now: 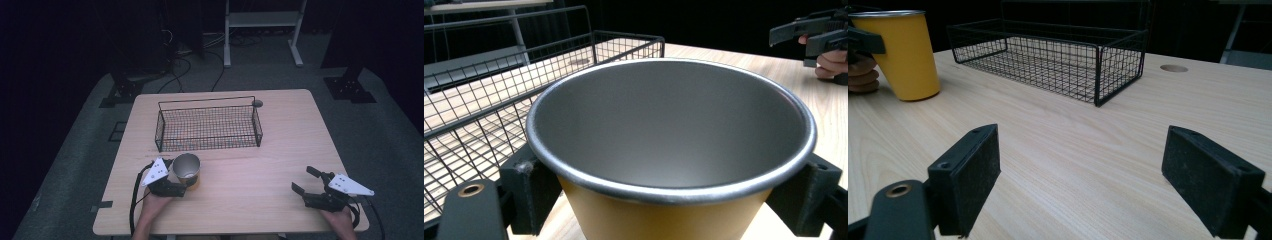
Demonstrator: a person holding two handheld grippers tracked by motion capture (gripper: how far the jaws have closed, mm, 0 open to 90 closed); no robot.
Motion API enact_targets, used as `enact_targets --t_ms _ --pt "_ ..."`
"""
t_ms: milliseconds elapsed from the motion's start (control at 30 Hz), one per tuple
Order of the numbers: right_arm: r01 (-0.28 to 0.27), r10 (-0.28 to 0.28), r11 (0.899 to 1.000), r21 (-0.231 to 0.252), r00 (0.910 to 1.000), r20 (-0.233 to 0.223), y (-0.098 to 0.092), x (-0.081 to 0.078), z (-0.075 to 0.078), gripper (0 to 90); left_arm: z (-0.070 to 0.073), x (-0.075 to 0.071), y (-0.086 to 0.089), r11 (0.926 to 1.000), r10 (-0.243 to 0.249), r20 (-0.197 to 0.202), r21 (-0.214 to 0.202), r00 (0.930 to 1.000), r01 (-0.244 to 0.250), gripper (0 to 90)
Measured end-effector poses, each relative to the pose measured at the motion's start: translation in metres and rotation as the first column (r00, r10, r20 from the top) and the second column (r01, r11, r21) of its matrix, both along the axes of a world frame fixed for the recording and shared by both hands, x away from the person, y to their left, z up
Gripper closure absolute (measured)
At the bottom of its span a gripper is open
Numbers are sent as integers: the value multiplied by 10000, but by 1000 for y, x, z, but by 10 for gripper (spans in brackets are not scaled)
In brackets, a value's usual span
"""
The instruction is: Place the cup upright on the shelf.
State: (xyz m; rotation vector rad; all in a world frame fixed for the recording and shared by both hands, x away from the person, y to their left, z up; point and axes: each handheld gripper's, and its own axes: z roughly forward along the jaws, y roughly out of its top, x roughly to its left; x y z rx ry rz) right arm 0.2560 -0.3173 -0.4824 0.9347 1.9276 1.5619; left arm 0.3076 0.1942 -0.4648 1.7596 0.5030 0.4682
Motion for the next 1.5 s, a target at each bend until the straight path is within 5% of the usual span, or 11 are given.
enact_targets --t_ms 867,1500 --pt "-22 22 10000 6 10000 -9 0 0 0 148 22 12 0 9996 -14 274 -285 9996 21 137" --pt "-61 61 10000 71 10000 -8 -1 0 0 148 50 43 -2 9987 66 340 -512 9994 -49 136"
